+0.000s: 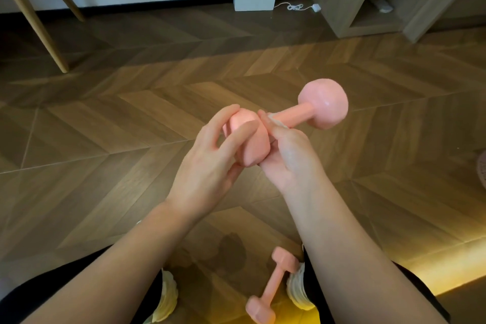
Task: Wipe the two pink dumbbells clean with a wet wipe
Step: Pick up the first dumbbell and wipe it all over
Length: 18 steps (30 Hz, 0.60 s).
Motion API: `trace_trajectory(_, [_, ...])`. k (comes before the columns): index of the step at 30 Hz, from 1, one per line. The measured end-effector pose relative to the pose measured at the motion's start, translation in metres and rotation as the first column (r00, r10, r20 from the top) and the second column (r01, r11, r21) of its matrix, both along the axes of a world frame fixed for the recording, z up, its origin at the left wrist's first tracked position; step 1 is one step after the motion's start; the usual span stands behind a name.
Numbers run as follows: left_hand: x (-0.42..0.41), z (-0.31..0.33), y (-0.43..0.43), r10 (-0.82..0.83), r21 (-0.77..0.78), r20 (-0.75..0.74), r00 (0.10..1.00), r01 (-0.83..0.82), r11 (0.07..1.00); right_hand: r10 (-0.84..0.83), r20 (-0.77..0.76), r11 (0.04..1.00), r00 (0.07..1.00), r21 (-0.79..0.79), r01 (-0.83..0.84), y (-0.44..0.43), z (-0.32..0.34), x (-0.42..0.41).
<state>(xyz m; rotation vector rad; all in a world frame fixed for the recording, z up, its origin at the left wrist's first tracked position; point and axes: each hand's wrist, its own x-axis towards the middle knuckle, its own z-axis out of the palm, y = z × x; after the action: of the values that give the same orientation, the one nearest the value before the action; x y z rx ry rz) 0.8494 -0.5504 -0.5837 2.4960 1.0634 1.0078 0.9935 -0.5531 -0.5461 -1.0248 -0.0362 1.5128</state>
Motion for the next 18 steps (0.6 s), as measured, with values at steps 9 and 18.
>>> trace_trajectory(9, [0.003, 0.017, -0.006, 0.09, -0.582, 0.414, 0.906, 0.188, 0.791, -0.072, -0.052, 0.991, 0.996, 0.111, 0.077, -0.005, 0.002, 0.024])
trace_trajectory(18, [-0.019, 0.013, 0.007, 0.279, -0.917, 0.393, 0.876, 0.395, 0.05, -0.196, -0.091, 0.975, 0.976, 0.091, 0.204, 0.0, 0.0, 0.029])
